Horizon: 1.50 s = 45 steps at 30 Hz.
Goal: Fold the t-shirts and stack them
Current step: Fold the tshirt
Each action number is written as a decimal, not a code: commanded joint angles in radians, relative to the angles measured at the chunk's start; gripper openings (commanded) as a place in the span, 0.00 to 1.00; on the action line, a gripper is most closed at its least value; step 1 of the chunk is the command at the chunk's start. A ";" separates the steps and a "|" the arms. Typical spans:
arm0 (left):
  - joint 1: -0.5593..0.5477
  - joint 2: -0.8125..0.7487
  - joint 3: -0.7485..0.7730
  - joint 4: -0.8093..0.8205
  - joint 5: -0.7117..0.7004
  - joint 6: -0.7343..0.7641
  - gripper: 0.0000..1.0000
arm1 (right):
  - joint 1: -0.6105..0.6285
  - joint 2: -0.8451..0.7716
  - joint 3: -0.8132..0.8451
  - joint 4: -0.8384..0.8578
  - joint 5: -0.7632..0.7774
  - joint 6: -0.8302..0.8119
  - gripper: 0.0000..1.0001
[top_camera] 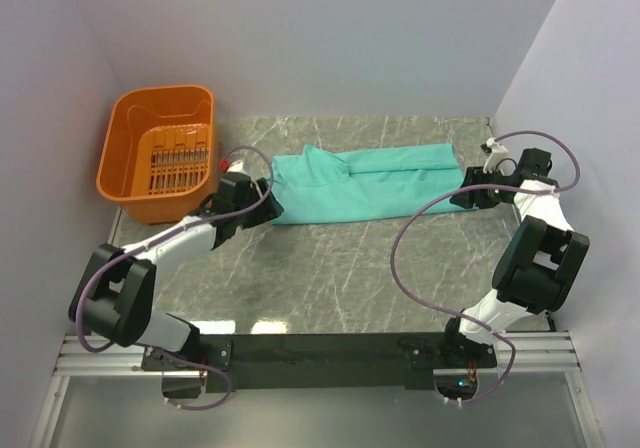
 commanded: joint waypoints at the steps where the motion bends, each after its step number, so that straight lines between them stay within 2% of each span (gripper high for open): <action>1: 0.003 -0.085 -0.086 0.142 0.019 -0.179 0.70 | 0.004 -0.027 -0.026 0.039 -0.021 -0.020 0.57; 7: 0.003 -0.025 -0.148 0.220 0.016 -0.293 0.69 | 0.004 -0.023 -0.037 0.053 -0.023 -0.006 0.57; 13: 0.001 0.131 -0.102 0.270 0.012 -0.400 0.61 | 0.004 -0.031 -0.040 0.057 -0.021 -0.005 0.57; 16: 0.001 0.150 -0.105 0.274 0.013 -0.426 0.59 | 0.004 -0.034 -0.043 0.059 -0.020 -0.008 0.57; 19: 0.001 0.163 -0.111 0.262 -0.060 -0.443 0.58 | 0.004 -0.036 -0.044 0.062 -0.023 -0.006 0.57; 25: 0.001 0.248 -0.095 0.267 -0.090 -0.414 0.33 | 0.004 -0.030 -0.038 0.045 -0.024 -0.029 0.57; 29: 0.003 0.277 -0.096 0.273 -0.099 -0.381 0.11 | 0.004 -0.040 -0.040 0.033 -0.012 -0.052 0.57; 31: 0.001 0.251 -0.107 0.260 -0.142 -0.350 0.09 | 0.005 -0.043 -0.043 0.022 -0.009 -0.072 0.57; 36: 0.001 0.154 -0.150 0.173 -0.209 -0.267 0.10 | 0.013 -0.045 -0.037 -0.033 -0.003 -0.187 0.58; 37: 0.001 0.121 -0.162 0.171 -0.208 -0.247 0.13 | 0.018 -0.042 -0.029 -0.065 -0.006 -0.216 0.58; 38: 0.001 0.105 -0.173 0.165 -0.202 -0.236 0.23 | 0.022 -0.037 -0.023 -0.085 -0.010 -0.250 0.58; 41: 0.001 0.030 -0.214 0.170 -0.150 -0.193 0.43 | 0.061 -0.042 -0.015 -0.177 -0.026 -0.421 0.58; 43: 0.001 -0.049 -0.251 0.191 -0.090 -0.169 0.50 | 0.096 -0.060 -0.040 -0.240 -0.032 -0.611 0.59; 45: 0.001 -0.108 -0.279 0.199 -0.045 -0.158 0.52 | 0.120 -0.095 -0.087 -0.269 -0.024 -0.815 0.59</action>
